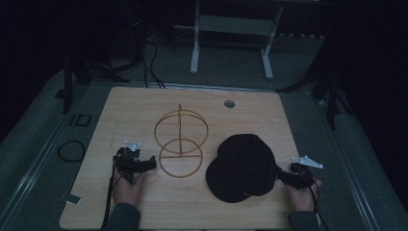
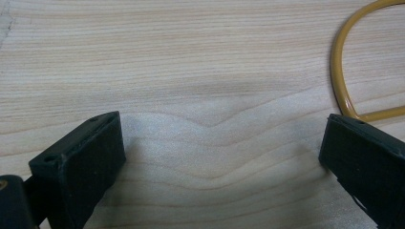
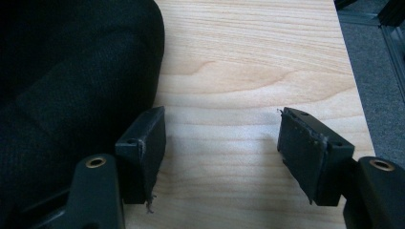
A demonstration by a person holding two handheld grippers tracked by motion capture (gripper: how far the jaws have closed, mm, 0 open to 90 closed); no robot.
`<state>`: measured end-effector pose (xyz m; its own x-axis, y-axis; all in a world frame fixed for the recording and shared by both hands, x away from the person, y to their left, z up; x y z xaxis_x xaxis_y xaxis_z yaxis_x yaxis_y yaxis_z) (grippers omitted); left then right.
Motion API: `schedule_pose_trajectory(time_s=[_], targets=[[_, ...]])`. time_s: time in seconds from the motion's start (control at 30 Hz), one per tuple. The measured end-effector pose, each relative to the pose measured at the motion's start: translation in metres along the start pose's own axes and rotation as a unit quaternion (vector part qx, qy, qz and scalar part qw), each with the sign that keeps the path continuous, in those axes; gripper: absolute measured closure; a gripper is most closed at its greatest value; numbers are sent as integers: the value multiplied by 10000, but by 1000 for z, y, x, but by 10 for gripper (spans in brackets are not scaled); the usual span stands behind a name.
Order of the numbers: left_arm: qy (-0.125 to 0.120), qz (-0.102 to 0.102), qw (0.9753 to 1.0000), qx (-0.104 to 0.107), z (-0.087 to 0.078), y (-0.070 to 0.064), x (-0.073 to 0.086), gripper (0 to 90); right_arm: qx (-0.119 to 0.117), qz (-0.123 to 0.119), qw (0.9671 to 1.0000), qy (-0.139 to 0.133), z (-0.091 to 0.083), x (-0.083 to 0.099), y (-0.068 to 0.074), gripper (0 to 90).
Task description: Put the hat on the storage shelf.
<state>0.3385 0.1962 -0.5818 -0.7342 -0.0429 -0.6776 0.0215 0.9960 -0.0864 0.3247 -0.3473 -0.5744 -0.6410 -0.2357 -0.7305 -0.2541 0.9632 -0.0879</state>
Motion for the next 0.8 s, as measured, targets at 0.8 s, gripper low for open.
schedule_pose_trajectory(time_s=[0.8], targets=[[0,0,10000,0,0,0,0,12,-499,-646,9937,773,-14,-16,-3,419]])
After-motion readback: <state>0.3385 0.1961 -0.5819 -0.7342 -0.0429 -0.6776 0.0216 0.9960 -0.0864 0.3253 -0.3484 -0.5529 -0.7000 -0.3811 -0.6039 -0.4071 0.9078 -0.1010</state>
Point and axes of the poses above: each handheld gripper's, and its own axes: z roughly forward along the jaws, x roughly out of its underside, y roughly to its left, the point moved 2 cm from there along z, roughly forward along the jaws, and after that the axes turned 7 degrees about -z, right-handed, at the moved point
